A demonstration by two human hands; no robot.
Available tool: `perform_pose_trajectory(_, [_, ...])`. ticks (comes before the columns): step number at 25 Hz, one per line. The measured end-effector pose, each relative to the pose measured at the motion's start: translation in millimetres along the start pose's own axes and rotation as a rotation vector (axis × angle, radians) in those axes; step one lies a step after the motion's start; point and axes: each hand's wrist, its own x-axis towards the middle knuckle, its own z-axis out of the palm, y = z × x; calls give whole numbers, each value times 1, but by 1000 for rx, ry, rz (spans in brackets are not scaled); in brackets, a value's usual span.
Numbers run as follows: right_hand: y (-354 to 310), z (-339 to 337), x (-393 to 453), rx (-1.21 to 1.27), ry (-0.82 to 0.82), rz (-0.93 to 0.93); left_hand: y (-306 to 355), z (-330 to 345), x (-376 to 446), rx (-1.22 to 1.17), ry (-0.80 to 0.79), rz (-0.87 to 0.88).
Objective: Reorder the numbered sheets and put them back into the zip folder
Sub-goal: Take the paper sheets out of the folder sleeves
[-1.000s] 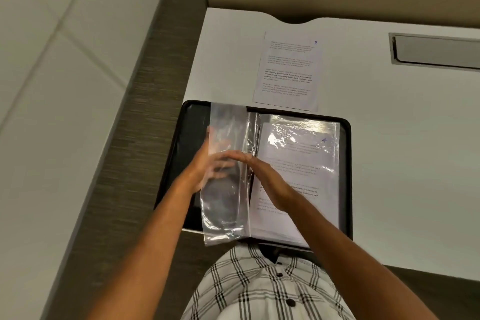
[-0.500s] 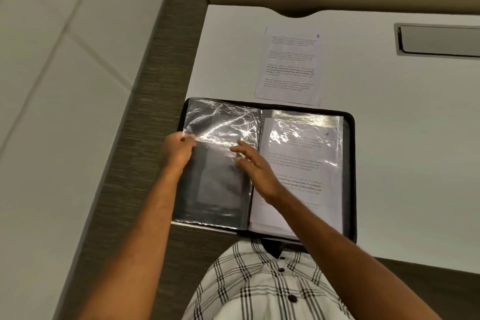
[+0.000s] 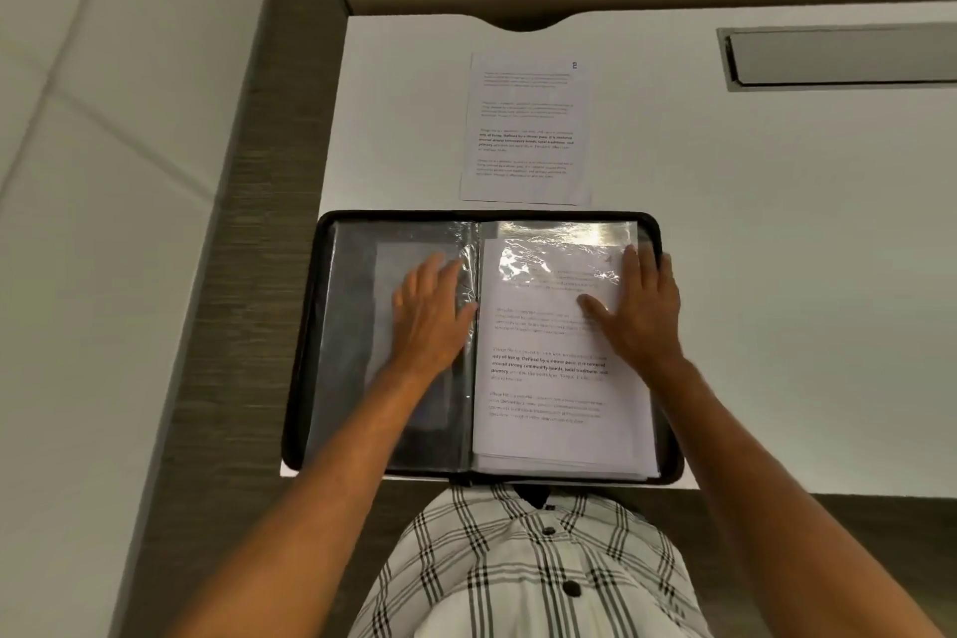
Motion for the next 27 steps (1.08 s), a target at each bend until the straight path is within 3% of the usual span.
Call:
perform_pose_trajectory(2, [4, -1, 2, -98, -54, 29, 28, 17, 6, -47, -157, 142])
perform_pose_trajectory(4, [6, 2, -1, -201, -23, 5, 43, 33, 12, -20, -252, 170])
perform_pose_trajectory(10, [4, 1, -5, -223, 40, -48, 48, 47, 14, 49, -265, 188])
perform_pose_trajectory(14, [-11, -6, -12, -36, 71, -72, 49, 38, 26, -38, -210, 183])
perform_pose_trajectory(22, [-33, -27, -20, 844, 62, 138, 70, 12, 101, -196, -227, 205])
perform_pose_trajectory(27, [-35, -39, -22, 894, 124, 196, 72, 7, 129, -236, -181, 234])
